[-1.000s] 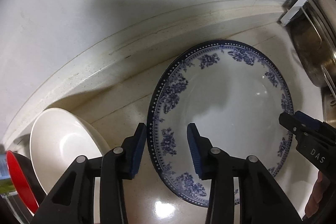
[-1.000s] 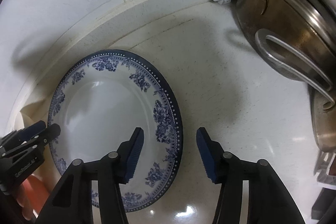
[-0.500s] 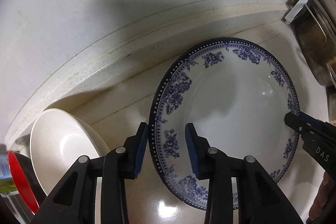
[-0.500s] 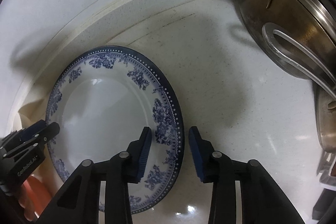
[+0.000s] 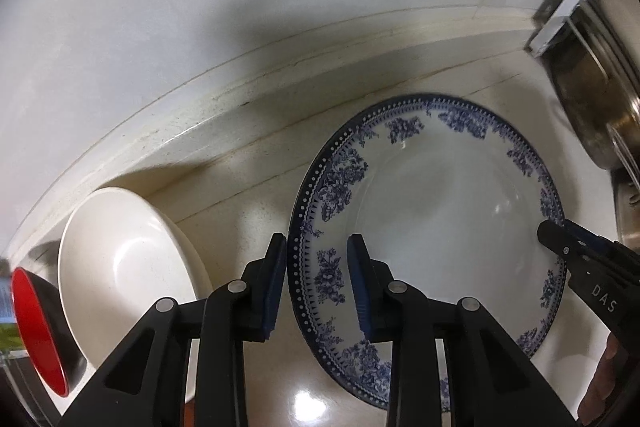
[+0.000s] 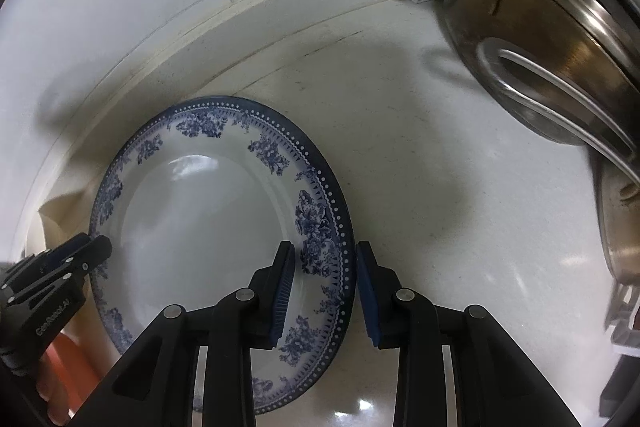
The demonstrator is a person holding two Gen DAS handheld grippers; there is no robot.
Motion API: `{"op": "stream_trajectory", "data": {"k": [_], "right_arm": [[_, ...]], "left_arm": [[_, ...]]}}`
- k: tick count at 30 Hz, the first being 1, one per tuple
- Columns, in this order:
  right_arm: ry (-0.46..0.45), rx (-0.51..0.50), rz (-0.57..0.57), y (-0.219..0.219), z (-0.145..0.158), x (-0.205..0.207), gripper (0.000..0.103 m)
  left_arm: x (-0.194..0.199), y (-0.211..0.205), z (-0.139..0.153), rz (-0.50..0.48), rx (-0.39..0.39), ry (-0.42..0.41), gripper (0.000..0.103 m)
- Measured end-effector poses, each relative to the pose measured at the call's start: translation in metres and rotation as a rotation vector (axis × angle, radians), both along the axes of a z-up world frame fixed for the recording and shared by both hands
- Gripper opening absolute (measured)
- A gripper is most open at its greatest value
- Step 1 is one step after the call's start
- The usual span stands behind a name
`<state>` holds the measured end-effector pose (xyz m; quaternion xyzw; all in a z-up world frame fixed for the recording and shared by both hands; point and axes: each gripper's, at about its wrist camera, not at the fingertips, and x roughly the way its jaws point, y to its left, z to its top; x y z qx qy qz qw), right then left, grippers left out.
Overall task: Organize plates and bowls
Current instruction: 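Lift and carry the blue-and-white plate with both grippers over the green plate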
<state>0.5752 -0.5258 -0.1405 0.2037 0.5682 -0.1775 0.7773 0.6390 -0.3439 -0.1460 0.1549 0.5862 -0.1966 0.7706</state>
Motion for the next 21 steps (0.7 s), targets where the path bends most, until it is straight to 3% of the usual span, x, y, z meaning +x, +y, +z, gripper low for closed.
{"op": "stream_trajectory", "data": {"k": [11,21], "right_arm": [[-0.052,-0.066,0.006,0.024,0.024,-0.020,0.032],[-0.106,-0.102,0.032,0.045,0.058,-0.064,0.032]], "left_arm": [[-0.030,0.022,0.027,0.000,-0.056,-0.046,0.031],[-0.071,0.063,0.060,0.035,-0.094,-0.094,0.031]]}}
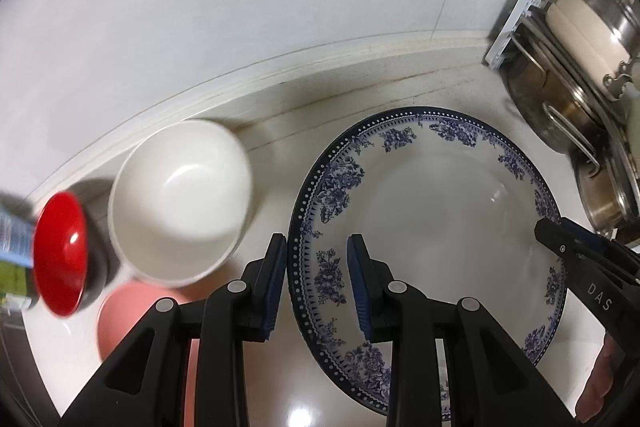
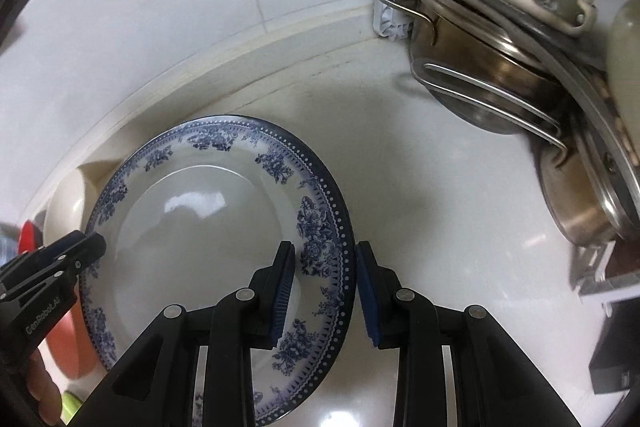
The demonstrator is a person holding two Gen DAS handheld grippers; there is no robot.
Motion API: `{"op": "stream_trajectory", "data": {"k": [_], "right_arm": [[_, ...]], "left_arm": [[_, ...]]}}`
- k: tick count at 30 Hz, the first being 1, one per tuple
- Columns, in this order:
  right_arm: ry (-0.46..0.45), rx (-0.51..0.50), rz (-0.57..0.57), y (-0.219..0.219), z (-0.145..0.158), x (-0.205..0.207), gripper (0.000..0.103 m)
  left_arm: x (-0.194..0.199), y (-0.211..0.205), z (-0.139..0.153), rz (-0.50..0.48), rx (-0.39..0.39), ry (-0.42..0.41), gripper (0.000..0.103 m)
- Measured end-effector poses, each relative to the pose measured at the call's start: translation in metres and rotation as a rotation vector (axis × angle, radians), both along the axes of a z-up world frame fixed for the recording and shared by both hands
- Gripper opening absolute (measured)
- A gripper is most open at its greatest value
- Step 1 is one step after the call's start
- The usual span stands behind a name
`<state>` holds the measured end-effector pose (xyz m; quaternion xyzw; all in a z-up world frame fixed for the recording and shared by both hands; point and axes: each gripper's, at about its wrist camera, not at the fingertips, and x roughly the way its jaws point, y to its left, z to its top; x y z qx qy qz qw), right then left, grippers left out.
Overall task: Organize plates and bowls
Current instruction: 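Lift and carry the blue-and-white plate with both grippers over the green plate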
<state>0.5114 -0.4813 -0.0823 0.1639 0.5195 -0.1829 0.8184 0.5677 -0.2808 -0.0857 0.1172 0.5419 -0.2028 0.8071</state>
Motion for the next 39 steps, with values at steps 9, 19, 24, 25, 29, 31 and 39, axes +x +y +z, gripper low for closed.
{"op": "stream_trajectory", "data": {"k": [9,19,24,25,29,31,39], "right_arm": [[-0.043,-0.039,0.048,0.040,0.027,-0.029,0.032],[-0.115,-0.101,0.122,0.103,0.058,-0.065,0.032],[-0.133,-0.121,0.161,0.141,0.067,-0.079,0.032],[-0.138,-0.127,0.176,0.152,0.068,-0.083,0.032],[-0.154,-0.128,0.212,0.179,0.070,-0.092,0.032],[-0.164,-0.128,0.232,0.197,0.072,-0.097,0.032],[-0.172,-0.108,0.299,0.256,0.070,-0.110,0.032]], "left_arm": [[-0.038,0.051,0.031,0.062,-0.051,-0.037,0.031],[-0.078,0.118,0.056,0.143,-0.089,-0.080,0.031],[-0.097,0.163,0.061,0.189,-0.100,-0.091,0.031],[-0.101,0.171,0.062,0.196,-0.101,-0.094,0.031],[-0.116,0.209,0.067,0.239,-0.105,-0.114,0.031],[-0.121,0.224,0.068,0.256,-0.105,-0.119,0.031],[-0.149,0.291,0.068,0.331,-0.104,-0.135,0.031]]}}
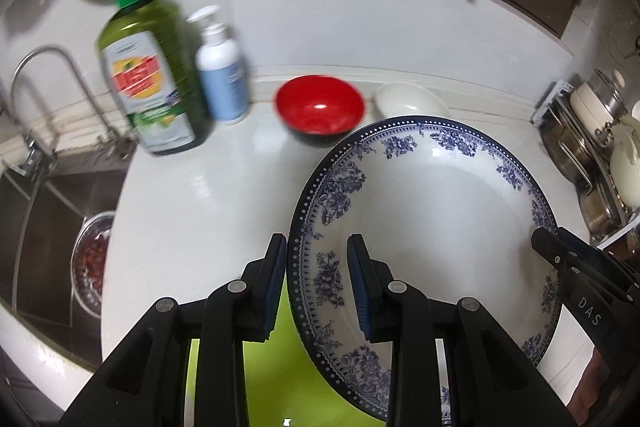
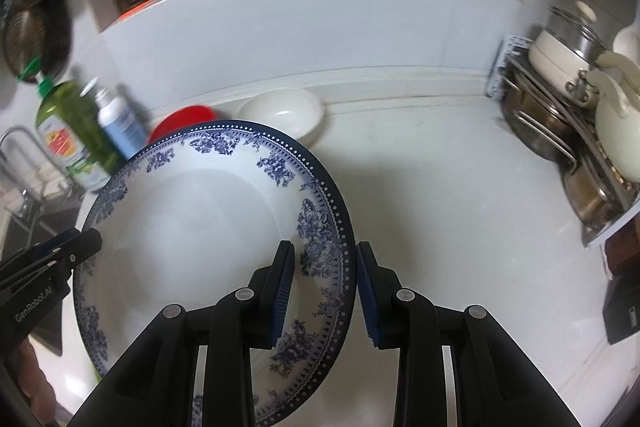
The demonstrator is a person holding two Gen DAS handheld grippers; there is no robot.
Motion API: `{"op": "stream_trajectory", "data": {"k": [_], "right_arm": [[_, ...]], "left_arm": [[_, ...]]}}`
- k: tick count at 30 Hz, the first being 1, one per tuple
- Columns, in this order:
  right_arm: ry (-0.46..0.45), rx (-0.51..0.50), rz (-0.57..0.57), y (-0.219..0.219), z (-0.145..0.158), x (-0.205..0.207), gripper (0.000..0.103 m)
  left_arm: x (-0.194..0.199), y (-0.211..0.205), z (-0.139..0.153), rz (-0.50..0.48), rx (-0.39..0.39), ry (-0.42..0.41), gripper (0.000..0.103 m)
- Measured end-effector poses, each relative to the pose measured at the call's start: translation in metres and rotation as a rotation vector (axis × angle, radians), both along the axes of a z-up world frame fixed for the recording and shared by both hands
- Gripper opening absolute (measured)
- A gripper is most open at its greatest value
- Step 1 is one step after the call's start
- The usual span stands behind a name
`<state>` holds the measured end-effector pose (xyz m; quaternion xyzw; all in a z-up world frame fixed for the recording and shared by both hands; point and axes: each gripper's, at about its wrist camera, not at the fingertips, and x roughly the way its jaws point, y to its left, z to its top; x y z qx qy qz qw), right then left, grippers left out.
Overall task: Organize plates and bowls
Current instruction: 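Lift and carry the blue-and-white plate with both grippers over the green plate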
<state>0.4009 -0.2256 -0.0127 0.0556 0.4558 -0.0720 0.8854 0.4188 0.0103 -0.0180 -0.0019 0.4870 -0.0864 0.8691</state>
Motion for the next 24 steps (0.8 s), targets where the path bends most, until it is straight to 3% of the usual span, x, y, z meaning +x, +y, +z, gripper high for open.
{"op": "stream_trajectory", "data": {"k": [11,24], "right_arm": [[0.009,-0.014,0.102,0.080,-0.023,-0.023,0.033],[0.094,0.025,0.143,0.117,-0.060,-0.032,0.033]], "left_arm": [[-0.028,0.075,-0.020,0.094,0.004,0.039,0.031],[-0.044,0.102,-0.053,0.117,0.040,0.098,0.031]]}}
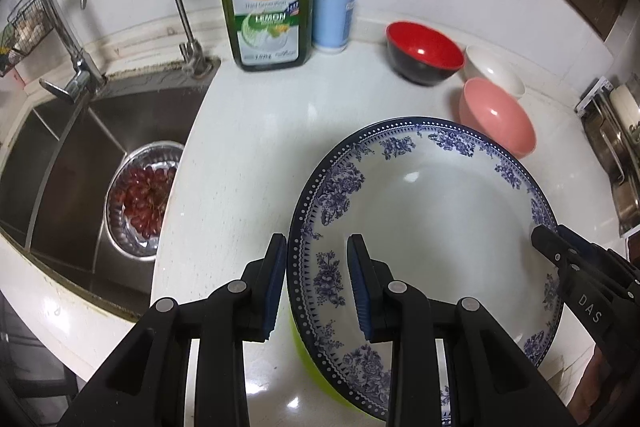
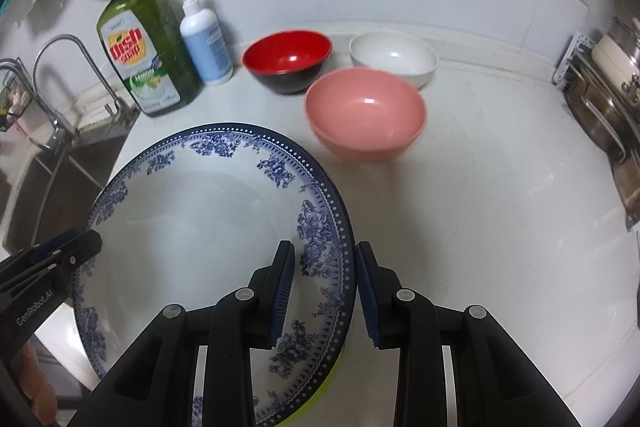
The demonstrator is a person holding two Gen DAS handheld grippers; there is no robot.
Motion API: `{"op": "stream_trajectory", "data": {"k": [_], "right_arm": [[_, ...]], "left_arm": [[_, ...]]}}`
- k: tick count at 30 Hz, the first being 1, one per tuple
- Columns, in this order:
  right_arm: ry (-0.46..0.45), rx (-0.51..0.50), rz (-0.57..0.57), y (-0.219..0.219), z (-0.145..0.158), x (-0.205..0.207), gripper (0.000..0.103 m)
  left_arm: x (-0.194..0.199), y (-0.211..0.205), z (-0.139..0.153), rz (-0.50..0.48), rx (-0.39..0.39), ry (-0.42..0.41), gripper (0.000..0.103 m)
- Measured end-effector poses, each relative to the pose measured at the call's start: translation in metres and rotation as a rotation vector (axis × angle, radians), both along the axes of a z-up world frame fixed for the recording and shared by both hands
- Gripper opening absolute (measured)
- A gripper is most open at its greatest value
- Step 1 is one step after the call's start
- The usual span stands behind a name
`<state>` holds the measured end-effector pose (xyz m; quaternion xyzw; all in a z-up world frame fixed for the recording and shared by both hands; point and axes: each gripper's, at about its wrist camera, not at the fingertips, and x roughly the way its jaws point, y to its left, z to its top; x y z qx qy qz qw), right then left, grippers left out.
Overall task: Organize plates and bowls
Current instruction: 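Lift and carry the blue-and-white plate with both grippers over the green plate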
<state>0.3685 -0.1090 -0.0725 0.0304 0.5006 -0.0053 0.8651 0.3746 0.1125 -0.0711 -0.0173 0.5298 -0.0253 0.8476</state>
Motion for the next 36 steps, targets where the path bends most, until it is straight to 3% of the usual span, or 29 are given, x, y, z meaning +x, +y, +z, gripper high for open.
{"op": "stream_trajectory", "data": {"k": [16,36], "right_arm": [[0.079,-0.011,0.003,0.001,-0.032,-0.009,0.033],[0.144,0.009,0.010,-0.001,-0.055,-0.008,0.033]], "left_arm": [[-0.010,0.000,-0.037,-0.012,0.008,0.091,0.031],[-0.012,-0.002,-0.060,0.002,0.027,0.135,0.031]]}}
